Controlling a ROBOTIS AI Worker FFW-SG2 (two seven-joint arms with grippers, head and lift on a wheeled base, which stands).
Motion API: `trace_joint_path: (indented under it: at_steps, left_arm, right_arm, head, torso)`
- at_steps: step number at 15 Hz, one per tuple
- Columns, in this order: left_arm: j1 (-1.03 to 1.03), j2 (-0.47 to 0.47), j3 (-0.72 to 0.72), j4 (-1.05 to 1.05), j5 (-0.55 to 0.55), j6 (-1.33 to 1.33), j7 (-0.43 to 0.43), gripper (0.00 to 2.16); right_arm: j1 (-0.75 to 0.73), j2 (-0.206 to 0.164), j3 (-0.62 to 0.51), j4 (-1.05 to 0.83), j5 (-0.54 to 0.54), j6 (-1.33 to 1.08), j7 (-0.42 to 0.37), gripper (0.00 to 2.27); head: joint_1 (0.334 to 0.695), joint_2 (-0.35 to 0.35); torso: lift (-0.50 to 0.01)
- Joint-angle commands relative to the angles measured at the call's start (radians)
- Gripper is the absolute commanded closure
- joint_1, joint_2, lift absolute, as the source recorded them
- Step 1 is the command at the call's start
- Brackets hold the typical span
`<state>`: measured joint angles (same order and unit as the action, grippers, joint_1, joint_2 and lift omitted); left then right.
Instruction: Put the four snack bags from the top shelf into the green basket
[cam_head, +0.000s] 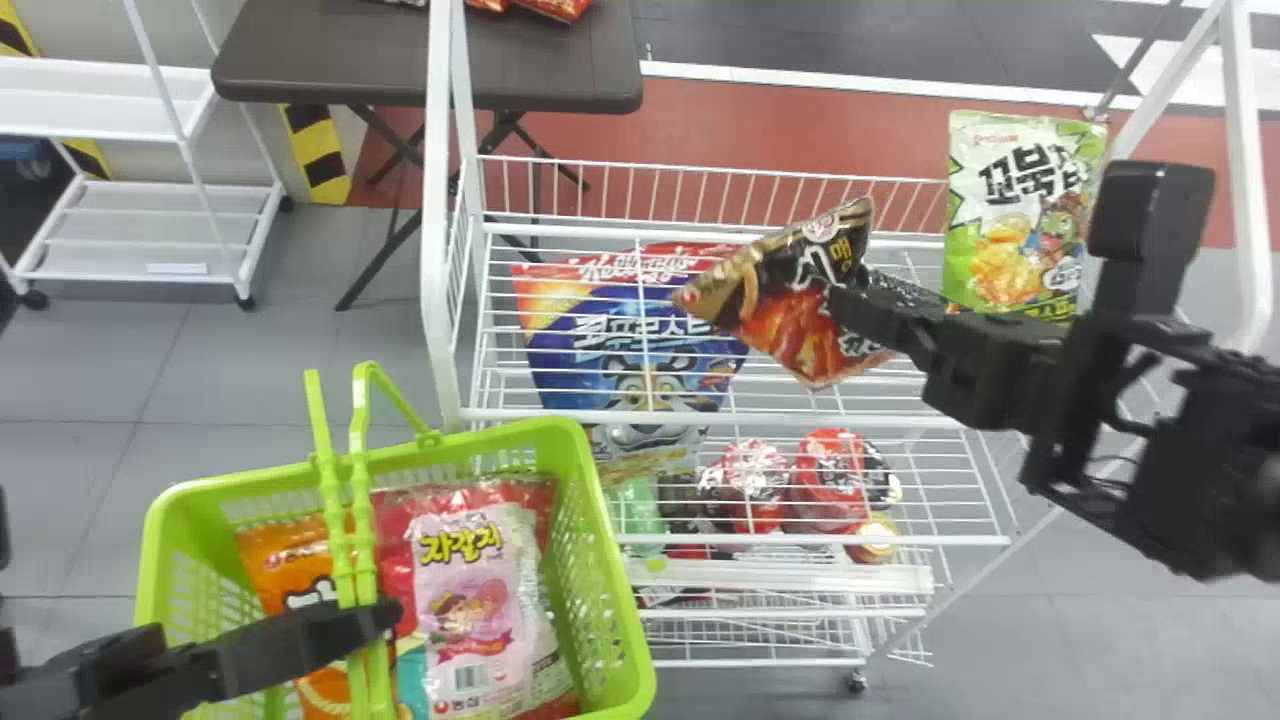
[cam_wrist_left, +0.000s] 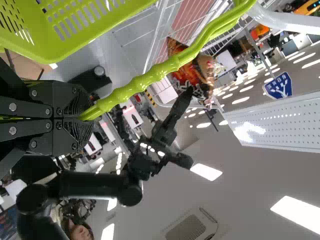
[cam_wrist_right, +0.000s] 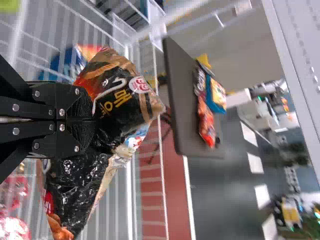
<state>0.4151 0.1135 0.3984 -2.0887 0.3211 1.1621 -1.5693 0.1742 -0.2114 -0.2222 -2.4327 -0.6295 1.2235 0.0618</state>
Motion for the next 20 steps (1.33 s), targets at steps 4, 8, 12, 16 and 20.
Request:
trace_joint_path:
  at_steps: [4,8,12,16,20]
  left_arm:
    - [0.018,-0.002,0.002,-0.008,0.006,0.0,-0.011,2.15]
    - [0.016,-0.002,-0.006,-0.008,0.007,0.0,-0.011,2.15]
    - [-0.004,-0.003,-0.01,-0.008,0.007,0.006,-0.011,2.15]
    - [-0.021,-0.003,-0.016,-0.008,0.013,0.018,-0.011,2.15]
    - [-0.033,-0.003,-0.033,-0.008,0.013,0.025,-0.011,2.15]
  right_arm:
    - [0.053,0.02,-0.002,-0.172,-0.121,0.061,-0.033,2.25]
    - [0.073,0.04,0.153,-0.169,-0.159,0.129,-0.059,2.25]
    - [0.056,0.047,0.323,-0.083,-0.157,0.175,-0.074,2.25]
    - [-0.001,0.063,0.425,0.047,-0.159,0.187,-0.1,2.25]
    - [-0.105,0.101,0.554,0.291,-0.15,0.113,-0.097,2.25]
  head:
    - [0.695,-0.031]
    - [0.695,0.056]
    - [0.695,0.185]
    - [0.695,0.298]
    - [0.695,0.35]
  torso:
    - [-0.005]
    - [-0.005]
    - [-0.005]
    - [-0.005]
    - [-0.005]
